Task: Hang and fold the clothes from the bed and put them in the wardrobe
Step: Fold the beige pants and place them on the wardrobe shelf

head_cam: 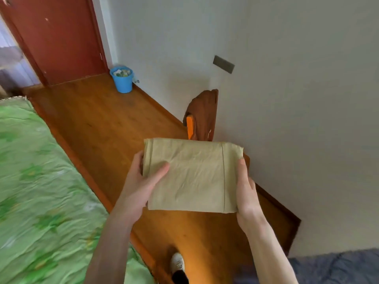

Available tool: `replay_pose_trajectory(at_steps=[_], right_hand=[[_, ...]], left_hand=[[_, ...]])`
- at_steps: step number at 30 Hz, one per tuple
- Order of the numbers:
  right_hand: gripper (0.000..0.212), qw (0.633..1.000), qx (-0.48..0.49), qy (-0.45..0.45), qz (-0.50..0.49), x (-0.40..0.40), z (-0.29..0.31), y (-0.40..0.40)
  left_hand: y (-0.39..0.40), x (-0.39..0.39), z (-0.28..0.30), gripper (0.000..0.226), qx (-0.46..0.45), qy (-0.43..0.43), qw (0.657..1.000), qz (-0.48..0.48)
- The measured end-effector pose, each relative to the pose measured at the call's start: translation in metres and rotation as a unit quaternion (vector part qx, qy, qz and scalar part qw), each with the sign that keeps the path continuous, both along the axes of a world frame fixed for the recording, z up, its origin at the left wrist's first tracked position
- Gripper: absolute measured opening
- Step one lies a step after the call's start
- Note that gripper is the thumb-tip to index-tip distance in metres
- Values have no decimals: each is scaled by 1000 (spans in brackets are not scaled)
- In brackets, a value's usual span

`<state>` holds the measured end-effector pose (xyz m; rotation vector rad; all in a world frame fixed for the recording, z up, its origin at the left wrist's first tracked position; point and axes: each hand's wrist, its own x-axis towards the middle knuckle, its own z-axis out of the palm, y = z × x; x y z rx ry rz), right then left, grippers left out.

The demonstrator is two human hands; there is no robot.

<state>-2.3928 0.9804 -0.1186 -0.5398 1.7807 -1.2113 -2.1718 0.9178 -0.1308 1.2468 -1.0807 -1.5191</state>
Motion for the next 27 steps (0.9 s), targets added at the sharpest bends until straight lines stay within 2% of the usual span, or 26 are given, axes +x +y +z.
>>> replay_pose_trajectory(at_steps=[2, 5, 9, 12, 18, 23, 27], right_hand=[[88, 1000, 4, 5, 28, -15, 2, -42], [58, 998, -13, 3, 57, -34, 5, -99], [31, 995, -41, -5, 88, -46, 8, -161], [34, 991, -57, -11, 124, -51, 9, -206], [58, 979, -54, -7, 196, -57, 0, -322], [56, 956, -58, -26, 285, -48, 4, -428], [52, 937, -65, -61, 339, -34, 11, -495]], left_hand=[[-36, -10, 5, 69, -4, -4, 1000, 12], [-83, -24, 7, 71, -13, -14, 1000, 17], [-129, -33, 6, 66, -8, -12, 998, 57], [-161, -36, 4, 63, -2, -7, 996, 91], [-234, -43, -2, 63, -10, -8, 985, 171], [-288, -45, -2, 53, -14, -6, 960, 279], [-333, -39, 9, 55, -8, -13, 942, 336]])
